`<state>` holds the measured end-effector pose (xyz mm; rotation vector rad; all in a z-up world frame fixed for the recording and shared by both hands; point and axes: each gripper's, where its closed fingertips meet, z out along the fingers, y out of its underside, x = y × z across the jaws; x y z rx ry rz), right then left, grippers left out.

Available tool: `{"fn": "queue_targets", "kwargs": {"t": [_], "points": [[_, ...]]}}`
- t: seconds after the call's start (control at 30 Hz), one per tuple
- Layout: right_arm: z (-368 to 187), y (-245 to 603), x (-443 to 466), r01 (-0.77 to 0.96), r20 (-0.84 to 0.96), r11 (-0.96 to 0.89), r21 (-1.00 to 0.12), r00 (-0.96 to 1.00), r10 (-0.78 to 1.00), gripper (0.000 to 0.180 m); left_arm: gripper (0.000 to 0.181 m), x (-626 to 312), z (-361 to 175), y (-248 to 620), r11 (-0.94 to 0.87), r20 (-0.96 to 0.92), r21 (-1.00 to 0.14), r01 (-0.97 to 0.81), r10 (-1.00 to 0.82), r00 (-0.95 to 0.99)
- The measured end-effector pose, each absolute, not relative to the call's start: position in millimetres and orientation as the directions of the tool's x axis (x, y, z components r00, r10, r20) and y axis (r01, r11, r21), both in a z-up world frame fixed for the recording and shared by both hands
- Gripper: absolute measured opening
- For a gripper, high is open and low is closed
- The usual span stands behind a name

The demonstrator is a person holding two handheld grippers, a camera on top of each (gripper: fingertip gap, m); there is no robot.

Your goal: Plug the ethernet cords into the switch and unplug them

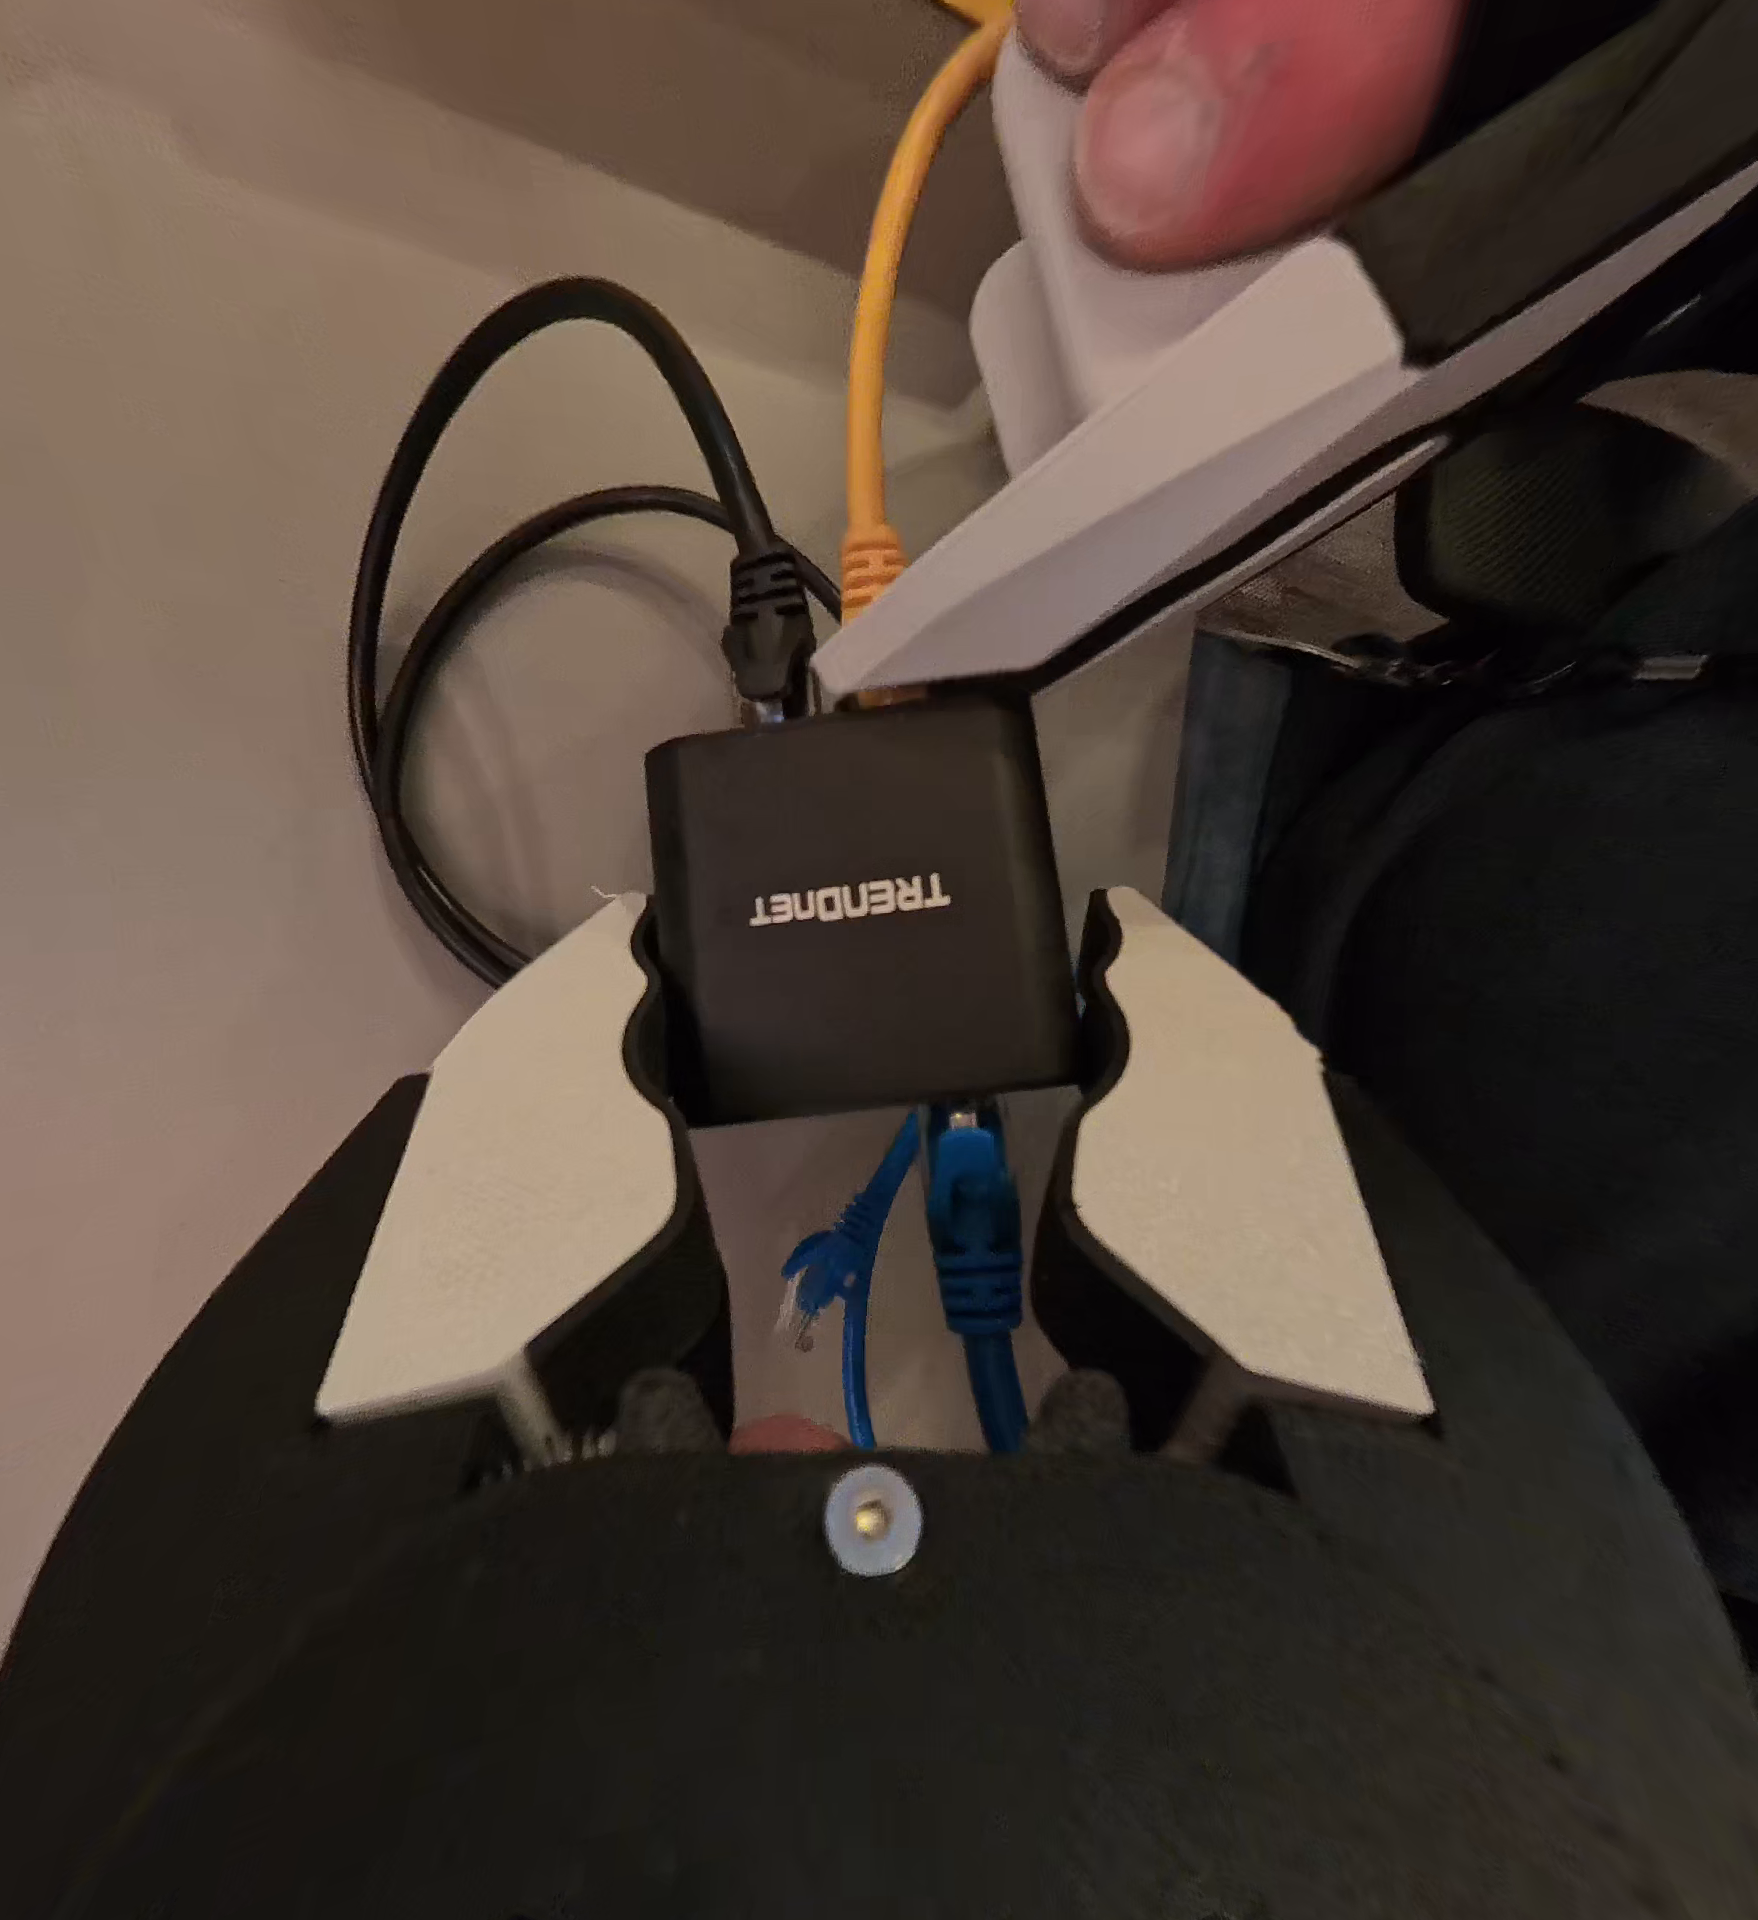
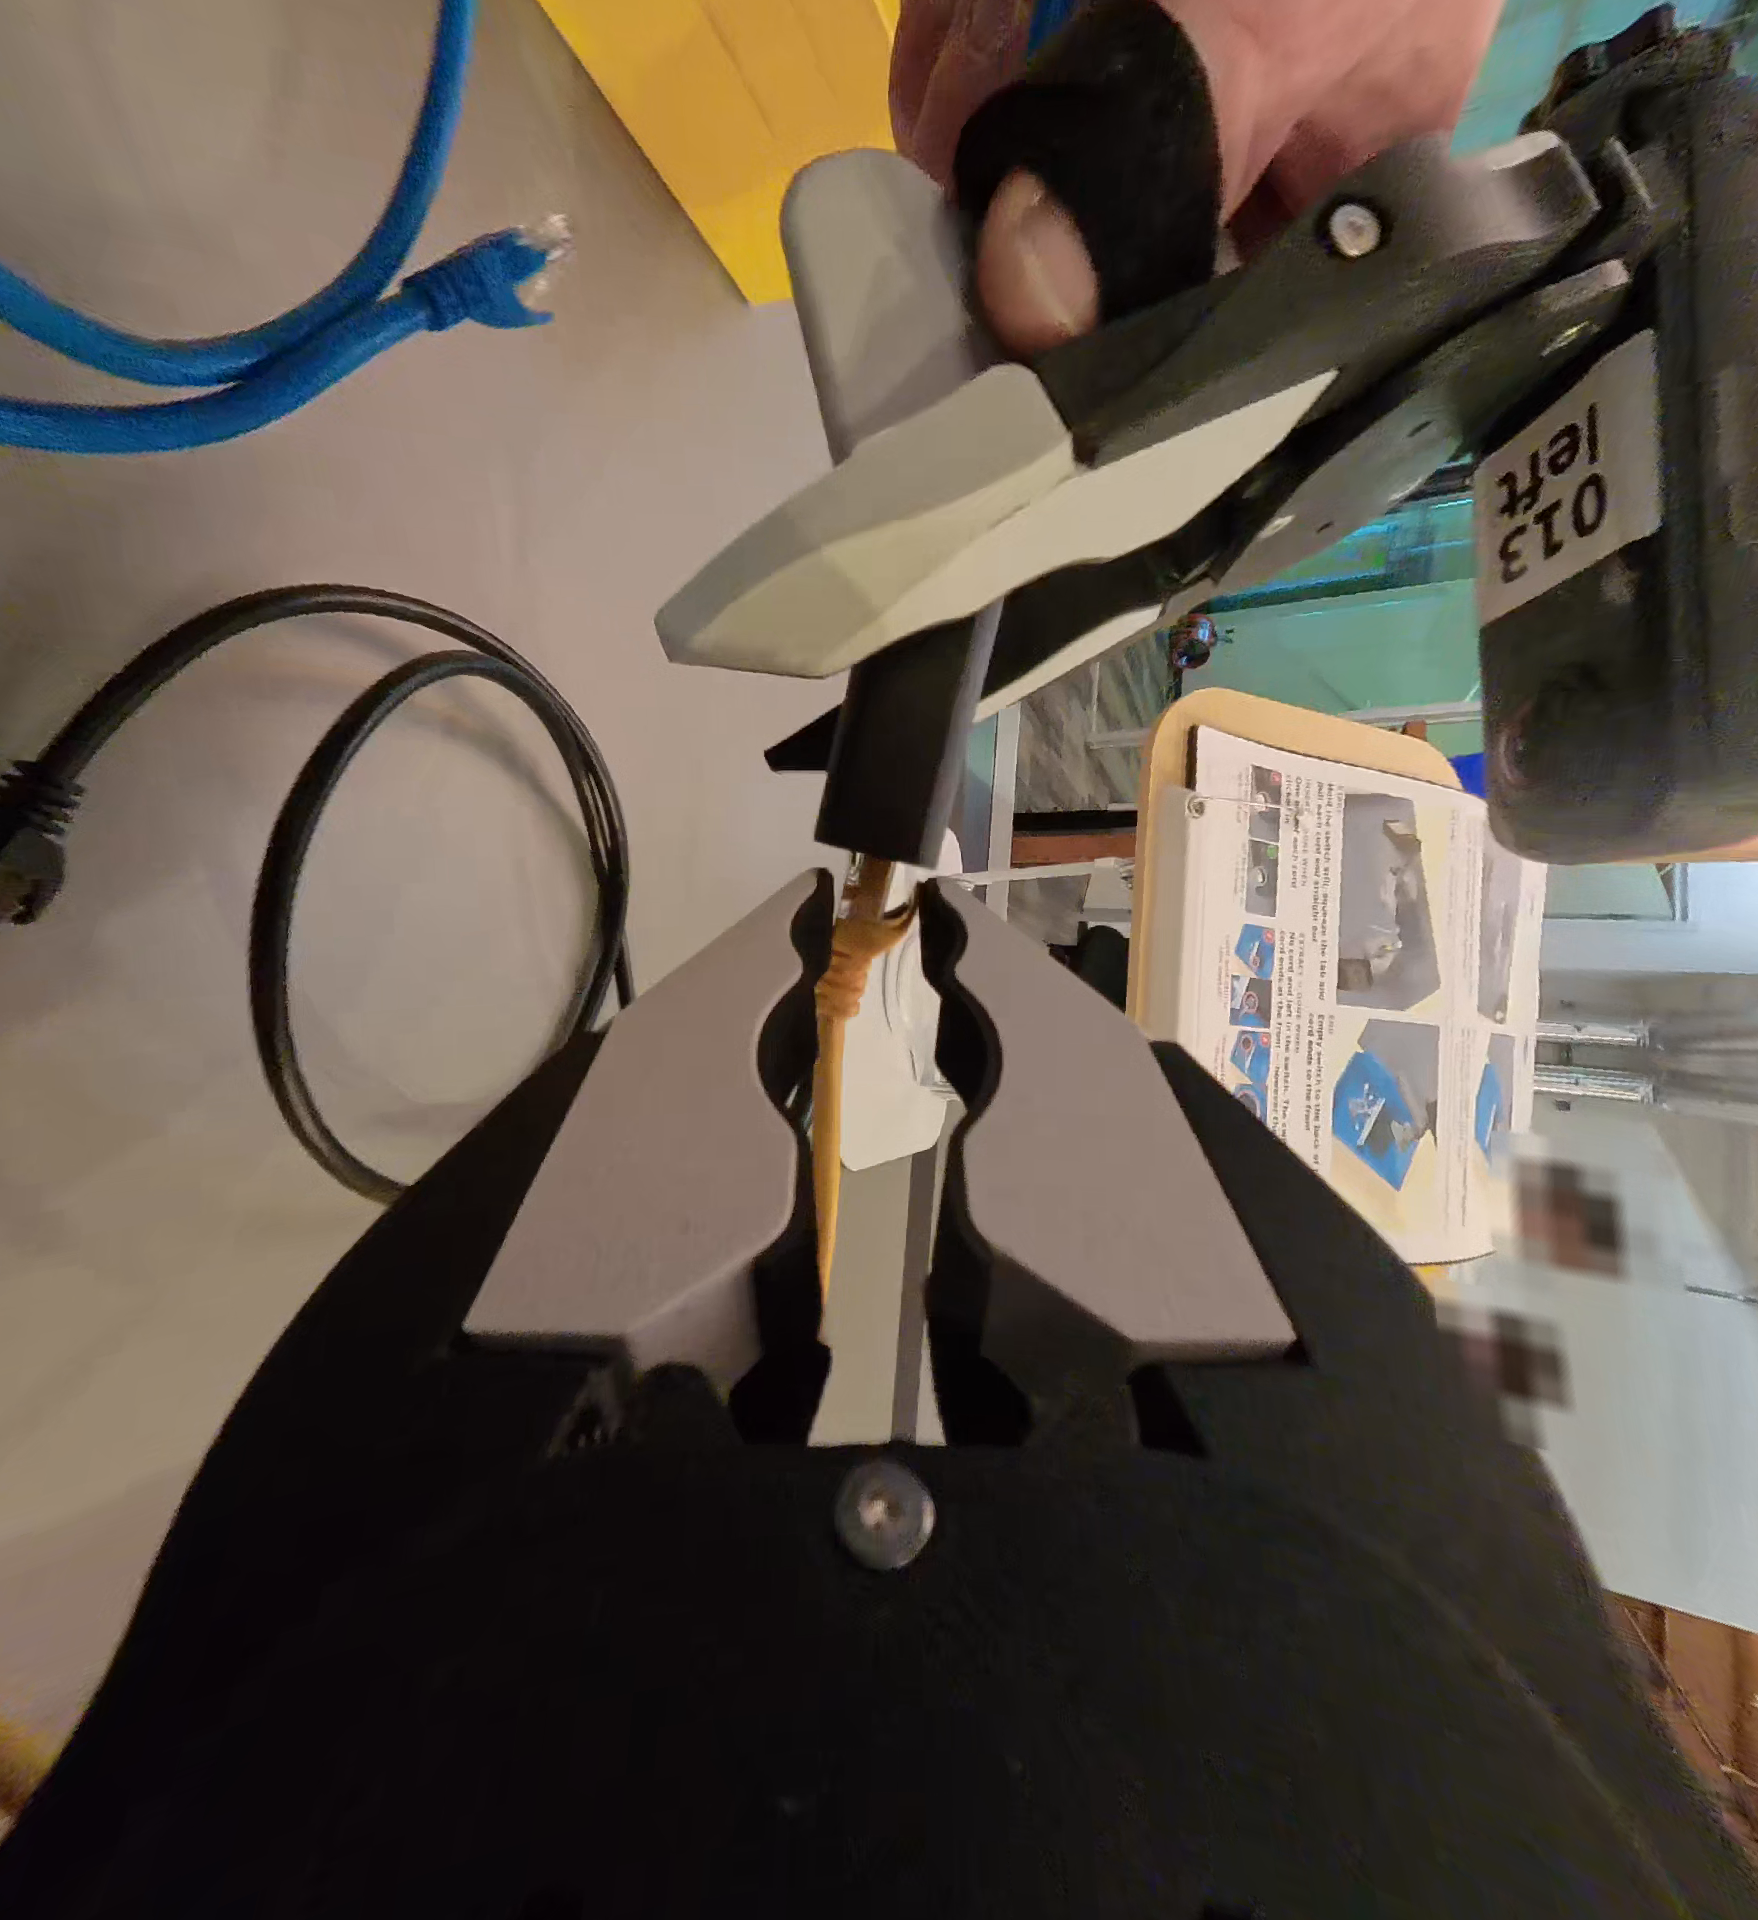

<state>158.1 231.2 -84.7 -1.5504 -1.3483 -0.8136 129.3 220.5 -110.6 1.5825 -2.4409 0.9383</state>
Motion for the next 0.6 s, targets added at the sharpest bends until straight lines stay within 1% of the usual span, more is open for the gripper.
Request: {"fn": "queue_targets", "kwargs": {"t": [0.17,0.33,0.43,0.47,0.5,0.6], "points": [[-84,233,154,0.976,0.903,0.004,-0.219,0.201,0.381,0.013,0.075,127,-107,219,0.249,0.415,-0.468,-0.848,-0.785,-0.459],[-78,230,149,0.974,0.907,0.018,-0.228,0.205,0.369,0.011,0.075,122,-103,216,0.286,0.406,-0.488,-0.825,-0.762,-0.505],[-77,230,147,0.976,0.905,0.023,-0.219,0.194,0.379,0.01,0.083,127,-93,210,0.27,0.411,-0.527,-0.806,-0.749,-0.519],[-78,229,146,0.977,0.906,0.027,-0.21,0.184,0.381,0.01,0.081,126,-96,211,0.297,0.388,-0.51,-0.807,-0.758,-0.524],[-77,229,145,0.975,0.903,0.029,-0.22,0.192,0.385,0.009,0.068,126,-101,215,0.326,0.352,-0.49,-0.809,-0.775,-0.525],[-79,227,144,0.975,0.897,0.022,-0.222,0.195,0.397,0.009,0.064,127,-104,214,0.294,0.386,-0.483,-0.825,-0.774,-0.502]]}}
